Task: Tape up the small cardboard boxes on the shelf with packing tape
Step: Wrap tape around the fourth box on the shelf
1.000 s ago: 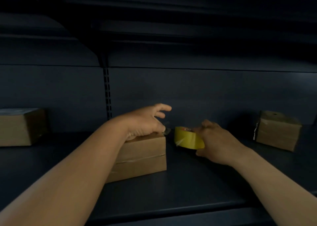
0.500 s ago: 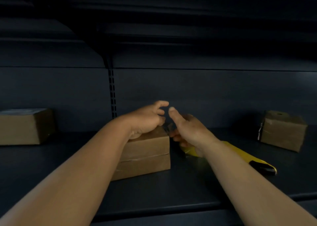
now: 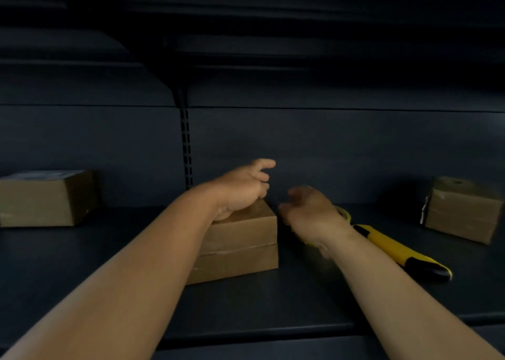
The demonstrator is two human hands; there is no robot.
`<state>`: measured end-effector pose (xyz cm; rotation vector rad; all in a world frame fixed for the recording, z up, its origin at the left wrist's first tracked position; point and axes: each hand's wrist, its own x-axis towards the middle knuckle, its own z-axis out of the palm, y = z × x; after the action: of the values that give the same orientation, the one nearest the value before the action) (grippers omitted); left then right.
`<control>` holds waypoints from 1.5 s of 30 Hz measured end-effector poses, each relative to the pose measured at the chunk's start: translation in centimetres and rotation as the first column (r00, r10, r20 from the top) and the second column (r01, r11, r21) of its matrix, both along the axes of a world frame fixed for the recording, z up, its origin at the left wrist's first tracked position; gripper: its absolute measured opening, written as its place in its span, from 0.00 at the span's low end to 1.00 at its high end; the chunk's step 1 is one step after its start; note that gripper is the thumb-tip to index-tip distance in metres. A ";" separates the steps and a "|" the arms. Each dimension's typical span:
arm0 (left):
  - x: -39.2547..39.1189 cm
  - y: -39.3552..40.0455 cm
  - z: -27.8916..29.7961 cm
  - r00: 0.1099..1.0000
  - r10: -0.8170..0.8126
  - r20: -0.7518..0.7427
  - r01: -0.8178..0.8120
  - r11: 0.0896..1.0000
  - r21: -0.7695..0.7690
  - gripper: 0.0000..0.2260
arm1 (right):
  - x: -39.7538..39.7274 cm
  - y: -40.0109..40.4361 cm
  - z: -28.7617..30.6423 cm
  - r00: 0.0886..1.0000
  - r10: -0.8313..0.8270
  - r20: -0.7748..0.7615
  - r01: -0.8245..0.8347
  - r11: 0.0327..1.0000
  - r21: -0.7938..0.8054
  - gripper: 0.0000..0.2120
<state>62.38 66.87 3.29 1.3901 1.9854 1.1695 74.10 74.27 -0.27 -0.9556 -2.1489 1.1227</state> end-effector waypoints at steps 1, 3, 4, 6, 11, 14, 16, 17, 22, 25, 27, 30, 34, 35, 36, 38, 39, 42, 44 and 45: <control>-0.1 0.0 0.0 1.000 0.004 0.011 -0.005 1.000 0.003 0.28 | 0.2 -0.2 0.6 0.995 -0.028 -0.092 0.028 1.000 0.007 0.22; -0.1 0.0 0.1 0.999 0.014 0.041 -0.015 1.000 0.016 0.26 | 0.1 -1.1 1.5 0.958 -0.010 -0.288 -0.025 0.993 -0.119 0.23; -0.1 -0.1 0.1 0.998 0.019 0.063 -0.020 0.999 0.027 0.25 | -0.2 -1.7 1.6 0.936 0.028 -0.350 -0.104 0.974 -0.200 0.24; -0.2 -0.1 0.1 0.994 0.031 0.103 -0.036 0.998 0.052 0.23 | -0.9 -2.9 1.1 0.934 0.116 -0.337 -0.210 0.943 -0.258 0.26; 0.4 -0.1 0.2 0.992 0.027 0.120 -0.038 0.996 0.087 0.20 | -1.5 -3.6 -0.8 0.968 0.173 -0.183 -0.205 0.964 -0.170 0.25; 0.4 -0.3 0.4 0.992 0.059 0.110 -0.075 0.987 0.145 0.20 | -1.4 -3.5 -0.4 0.979 0.169 -0.112 -0.184 0.972 -0.149 0.25; 0.1 -1.2 0.6 0.995 0.103 -0.003 -0.101 0.982 0.159 0.19 | -1.4 -3.4 -0.2 0.980 0.166 -0.105 -0.178 0.977 -0.118 0.23; -0.3 -1.9 0.6 0.984 0.125 -0.129 -0.109 0.986 0.123 0.19 | -1.4 -3.5 -0.1 0.981 0.165 -0.106 -0.176 0.979 -0.106 0.21; -2.2 -5.2 0.0 0.884 0.037 -0.465 -0.199 0.932 -0.304 0.21 | -1.8 -3.5 -0.2 0.986 0.152 -0.068 -0.159 0.982 -0.105 0.23; -2.9 -7.2 0.2 0.921 0.070 -0.382 -0.224 0.900 -0.375 0.25 | -1.8 -3.6 -0.3 0.985 0.148 -0.090 -0.159 0.978 -0.134 0.23; -3.9 -8.6 -0.3 0.950 0.166 -0.264 -0.256 0.899 -0.356 0.28 | -1.7 -3.6 -0.3 0.985 0.142 -0.100 -0.155 0.978 -0.140 0.22; -5.0 -10.2 -2.0 0.948 0.310 -0.070 -0.317 0.908 -0.274 0.29 | -1.9 -3.6 -0.4 0.986 0.128 -0.108 -0.144 0.977 -0.156 0.22; -4.7 -10.3 -3.9 0.911 0.399 0.107 -0.366 0.900 -0.236 0.32 | -2.2 -3.6 -0.3 0.990 0.102 -0.102 -0.119 0.977 -0.179 0.21; -4.6 -10.2 -4.1 0.901 0.404 0.156 -0.366 0.903 -0.226 0.33 | -2.2 -3.6 -0.2 0.990 0.101 -0.095 -0.118 0.975 -0.190 0.21; -4.5 -10.0 -4.3 0.889 0.402 0.220 -0.359 0.910 -0.209 0.33 | -2.2 -3.5 -0.1 0.990 0.103 -0.091 -0.120 0.971 -0.206 0.20; -4.3 -9.7 -4.1 0.848 0.376 0.373 -0.343 0.927 -0.154 0.32 | -2.2 -3.5 0.1 0.985 0.120 -0.127 -0.150 0.953 -0.262 0.19; -4.2 -9.6 -3.9 0.824 0.352 0.444 -0.333 0.935 -0.122 0.32 | -2.2 -3.5 0.2 0.977 0.134 -0.166 -0.180 0.938 -0.296 0.19; -4.2 -8.8 -3.2 0.836 0.262 0.482 -0.272 0.961 -0.050 0.32 | -2.3 -3.0 0.0 0.951 0.161 -0.262 -0.247 0.909 -0.337 0.21; -4.4 -8.4 -3.0 0.885 0.227 0.406 -0.239 0.971 -0.021 0.32 | -2.1 -2.5 -0.1 0.937 0.168 -0.308 -0.271 0.902 -0.335 0.23; -4.6 -8.3 -3.1 0.906 0.212 0.366 -0.224 0.975 -0.009 0.35 | -2.0 -2.4 -0.1 0.927 0.179 -0.329 -0.289 0.901 -0.325 0.24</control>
<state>57.74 58.62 0.16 0.8948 1.8879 1.4463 72.12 71.90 -0.36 -0.6317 -1.8801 1.7192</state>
